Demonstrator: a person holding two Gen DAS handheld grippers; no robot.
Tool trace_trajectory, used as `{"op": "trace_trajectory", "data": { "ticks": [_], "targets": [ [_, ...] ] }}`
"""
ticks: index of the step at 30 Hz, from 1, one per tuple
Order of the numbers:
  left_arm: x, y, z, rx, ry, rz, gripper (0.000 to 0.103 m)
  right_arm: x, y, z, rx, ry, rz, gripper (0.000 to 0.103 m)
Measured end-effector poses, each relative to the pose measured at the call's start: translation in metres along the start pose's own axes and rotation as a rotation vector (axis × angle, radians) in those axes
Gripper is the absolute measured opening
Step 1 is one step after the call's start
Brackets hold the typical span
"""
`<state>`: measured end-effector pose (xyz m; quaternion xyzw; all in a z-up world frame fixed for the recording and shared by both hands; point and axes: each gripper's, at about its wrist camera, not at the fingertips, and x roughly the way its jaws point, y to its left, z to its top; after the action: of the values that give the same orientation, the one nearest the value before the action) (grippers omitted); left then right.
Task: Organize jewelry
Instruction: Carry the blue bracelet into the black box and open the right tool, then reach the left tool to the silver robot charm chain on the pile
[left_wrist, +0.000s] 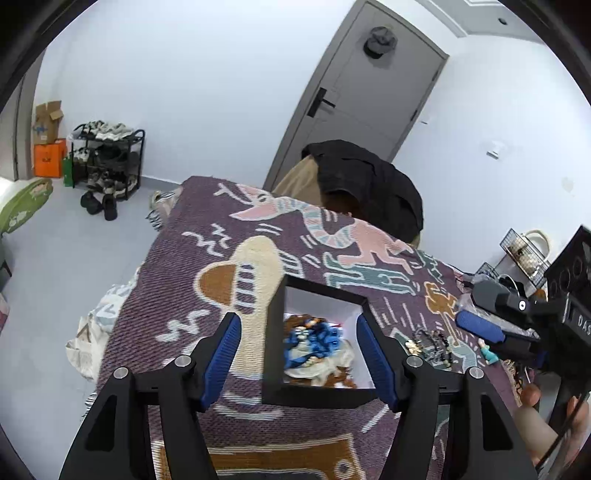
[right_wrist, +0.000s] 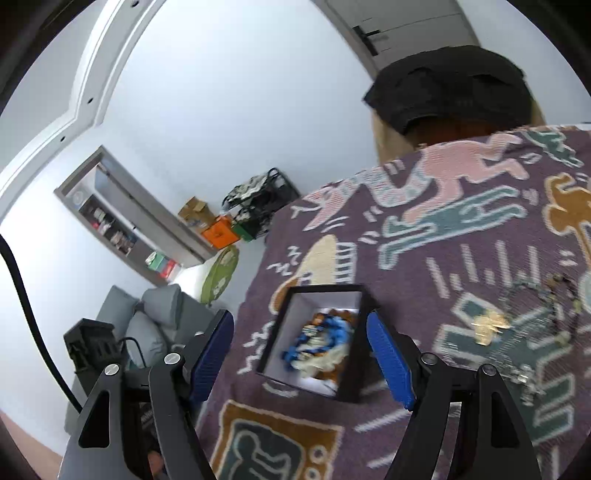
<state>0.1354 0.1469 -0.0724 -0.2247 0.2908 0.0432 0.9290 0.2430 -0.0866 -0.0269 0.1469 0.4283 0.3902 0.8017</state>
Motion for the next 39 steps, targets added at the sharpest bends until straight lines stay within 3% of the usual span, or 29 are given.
{"op": "trace_trajectory", "data": {
  "ticks": [4, 12, 16, 22, 39],
  "targets": [
    [0.003, -0.021, -0.001, 0.038, -0.012, -0.014, 0.084, -0.029, -0.030, -0.006, 0.060, -0.039, -0.041, 0.075],
    [0.014, -0.066, -0.007, 0.102, 0.019, -0.050, 0.087, -0.077, -0.074, -0.011, 0.141, -0.103, -0.108, 0.075],
    [0.017, -0.089, -0.011, 0.142, 0.030, -0.070, 0.092, -0.092, -0.086, -0.016, 0.151, -0.108, -0.125, 0.082],
    [0.024, -0.116, -0.019, 0.194, 0.055, -0.086, 0.092, -0.111, -0.097, -0.025, 0.150, -0.118, -0.138, 0.087],
    [0.065, -0.168, -0.053, 0.324, 0.179, -0.094, 0.089, -0.128, -0.149, -0.049, 0.228, -0.126, -0.171, 0.087]
  ]
}}
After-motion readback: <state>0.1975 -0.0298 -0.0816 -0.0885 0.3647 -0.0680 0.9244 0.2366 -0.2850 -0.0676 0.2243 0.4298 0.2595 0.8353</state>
